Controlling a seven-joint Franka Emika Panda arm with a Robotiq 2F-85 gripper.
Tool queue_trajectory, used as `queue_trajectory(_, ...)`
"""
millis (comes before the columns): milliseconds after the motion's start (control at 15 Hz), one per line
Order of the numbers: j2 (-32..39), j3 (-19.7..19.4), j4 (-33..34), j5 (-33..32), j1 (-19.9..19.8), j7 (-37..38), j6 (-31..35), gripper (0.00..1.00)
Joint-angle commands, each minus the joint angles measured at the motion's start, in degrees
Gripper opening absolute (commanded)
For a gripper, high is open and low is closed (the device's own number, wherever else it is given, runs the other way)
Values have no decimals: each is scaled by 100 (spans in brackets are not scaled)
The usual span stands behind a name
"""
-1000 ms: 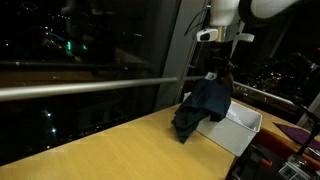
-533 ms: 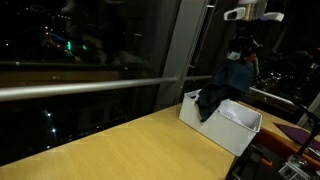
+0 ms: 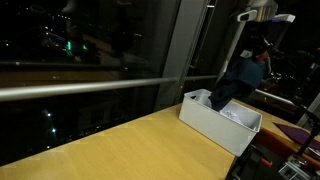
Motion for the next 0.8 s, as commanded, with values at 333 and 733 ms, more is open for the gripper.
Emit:
queue_trajectory(333, 169, 65, -43, 11, 94, 21, 17, 40)
queue_trajectory(733, 298, 82, -143, 14, 97, 35, 56, 81)
